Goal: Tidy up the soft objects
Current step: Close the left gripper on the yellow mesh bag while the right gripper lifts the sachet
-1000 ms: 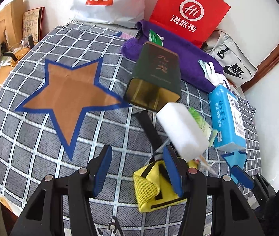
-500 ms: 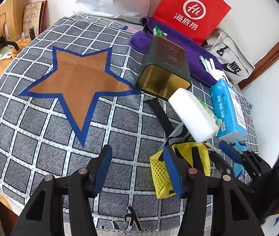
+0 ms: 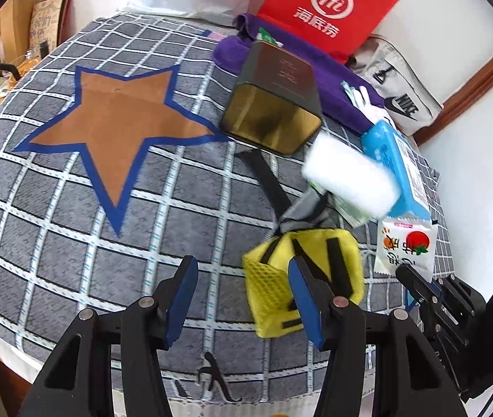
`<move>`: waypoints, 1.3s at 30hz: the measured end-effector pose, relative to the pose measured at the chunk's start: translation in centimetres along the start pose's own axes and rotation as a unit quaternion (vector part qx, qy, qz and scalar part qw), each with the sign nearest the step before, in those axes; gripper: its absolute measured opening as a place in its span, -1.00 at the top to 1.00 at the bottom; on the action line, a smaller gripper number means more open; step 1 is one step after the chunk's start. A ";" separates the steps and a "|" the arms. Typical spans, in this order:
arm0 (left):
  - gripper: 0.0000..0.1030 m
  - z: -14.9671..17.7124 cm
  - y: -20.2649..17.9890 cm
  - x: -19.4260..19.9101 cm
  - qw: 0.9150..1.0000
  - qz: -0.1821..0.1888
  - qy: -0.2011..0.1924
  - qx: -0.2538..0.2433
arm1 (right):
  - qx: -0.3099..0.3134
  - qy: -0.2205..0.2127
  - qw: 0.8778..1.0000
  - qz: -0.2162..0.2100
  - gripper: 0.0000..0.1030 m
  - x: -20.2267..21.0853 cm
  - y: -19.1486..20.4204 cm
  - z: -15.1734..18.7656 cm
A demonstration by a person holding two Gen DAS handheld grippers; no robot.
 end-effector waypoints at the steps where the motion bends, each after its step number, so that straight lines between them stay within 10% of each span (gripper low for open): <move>1: -0.01 0.1 -0.3 -0.1 1.000 0.003 0.001 -0.003 | -0.011 0.002 1.000 0.001 0.96 0.4 -0.4 0.4; 13: 0.05 1.4 -2.0 -1.9 1.000 -0.012 -0.001 -0.027 | -0.118 0.023 0.990 0.072 0.96 2.9 -5.7 5.3; 19: 0.41 1.3 -3.0 -1.8 0.996 -0.041 -0.014 -0.074 | -0.156 0.021 0.985 0.068 0.96 3.0 -6.6 6.2; 39: 0.50 -0.3 -1.7 6.1 0.994 -0.043 -0.082 -0.052 | -0.141 0.008 0.988 0.064 0.96 4.7 -5.6 3.7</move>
Point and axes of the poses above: each gripper's, at about its wrist camera, not at the fingertips, and x roughly against the way its jaws point, y to its left, z to its underside, the point moved 3 cm from there along -x, roughly the way its jaws point, and after that the axes turned 1 degree about -y, right-handed, at the moved point
